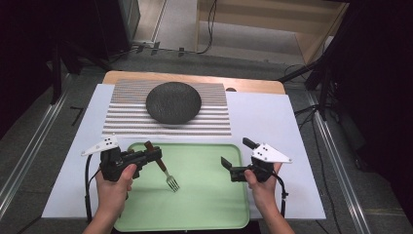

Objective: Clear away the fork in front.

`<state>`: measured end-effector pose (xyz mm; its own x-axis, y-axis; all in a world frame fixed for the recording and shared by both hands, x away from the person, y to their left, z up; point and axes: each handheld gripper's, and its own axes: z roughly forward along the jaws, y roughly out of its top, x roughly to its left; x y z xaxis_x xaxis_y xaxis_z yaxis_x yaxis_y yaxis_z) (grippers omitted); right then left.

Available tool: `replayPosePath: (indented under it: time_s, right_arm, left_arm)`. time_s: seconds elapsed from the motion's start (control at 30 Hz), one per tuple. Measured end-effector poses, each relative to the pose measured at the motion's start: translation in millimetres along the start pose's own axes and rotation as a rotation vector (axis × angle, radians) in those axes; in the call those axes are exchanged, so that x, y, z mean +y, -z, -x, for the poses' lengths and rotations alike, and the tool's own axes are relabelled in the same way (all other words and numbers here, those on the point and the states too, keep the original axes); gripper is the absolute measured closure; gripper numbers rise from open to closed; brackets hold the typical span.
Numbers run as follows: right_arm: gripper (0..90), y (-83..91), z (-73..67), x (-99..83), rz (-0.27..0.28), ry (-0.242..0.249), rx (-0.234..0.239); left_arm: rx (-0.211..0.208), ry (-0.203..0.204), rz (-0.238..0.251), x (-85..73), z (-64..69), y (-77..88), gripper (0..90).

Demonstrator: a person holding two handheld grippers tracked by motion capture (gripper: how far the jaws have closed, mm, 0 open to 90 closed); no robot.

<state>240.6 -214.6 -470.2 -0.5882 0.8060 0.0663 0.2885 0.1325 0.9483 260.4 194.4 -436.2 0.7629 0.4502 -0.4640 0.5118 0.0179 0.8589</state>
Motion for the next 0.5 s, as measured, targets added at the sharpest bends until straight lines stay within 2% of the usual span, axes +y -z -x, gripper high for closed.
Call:
replayPosePath:
  time_s: [0.13, 0.37, 0.43, 0.5]
  right_arm:
    - [0.0, 12.3, 13.5, -5.7, 0.0, 0.017, -0.054]
    - [0.0, 34.4, 37.5, -13.7, 0.01, -0.012, -0.117]
    - [0.0, 40.4, 44.2, -17.1, 0.001, 0.006, -0.154]
    - [0.0, 45.2, 49.3, -20.4, -0.005, -0.003, -0.164]
  left_arm:
    - [0.0, 0.0, -0.005, -0.4, -1.4, 5.6, 80.3]
    - [-0.012, 0.004, -0.007, -1.7, -4.6, 12.7, 80.3]
    - [-0.016, 0.003, -0.01, -1.3, -5.5, 14.7, 80.4]
    - [-0.023, 0.009, -0.013, -0.6, -6.2, 16.4, 80.4]
